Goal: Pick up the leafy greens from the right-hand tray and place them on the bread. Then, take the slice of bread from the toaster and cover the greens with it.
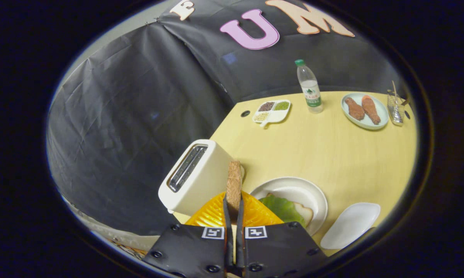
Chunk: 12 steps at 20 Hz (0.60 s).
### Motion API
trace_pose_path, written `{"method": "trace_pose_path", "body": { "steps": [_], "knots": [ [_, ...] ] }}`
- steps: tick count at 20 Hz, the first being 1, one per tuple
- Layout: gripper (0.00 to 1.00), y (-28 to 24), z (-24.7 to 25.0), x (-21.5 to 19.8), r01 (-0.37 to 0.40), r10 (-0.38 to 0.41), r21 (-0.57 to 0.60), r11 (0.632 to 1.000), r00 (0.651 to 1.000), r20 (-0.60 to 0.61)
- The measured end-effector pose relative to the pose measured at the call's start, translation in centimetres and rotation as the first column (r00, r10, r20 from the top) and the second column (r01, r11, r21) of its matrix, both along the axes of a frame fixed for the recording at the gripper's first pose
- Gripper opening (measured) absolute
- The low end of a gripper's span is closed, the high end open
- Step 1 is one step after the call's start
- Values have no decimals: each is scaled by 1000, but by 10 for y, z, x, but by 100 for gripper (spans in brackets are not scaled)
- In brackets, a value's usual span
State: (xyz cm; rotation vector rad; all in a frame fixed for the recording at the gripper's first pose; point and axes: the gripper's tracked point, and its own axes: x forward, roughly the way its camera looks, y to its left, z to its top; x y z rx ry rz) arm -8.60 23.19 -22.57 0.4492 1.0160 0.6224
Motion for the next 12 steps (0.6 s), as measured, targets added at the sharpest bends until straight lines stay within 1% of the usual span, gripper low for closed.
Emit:
{"method": "trace_pose_path", "body": {
  "steps": [6,12],
  "knots": [
    [6,-13,-25,-13,24,-23,8,1000,999,-40],
    [6,-32,-57,-22,71,-70,4,997,991,-115]
  ]
}}
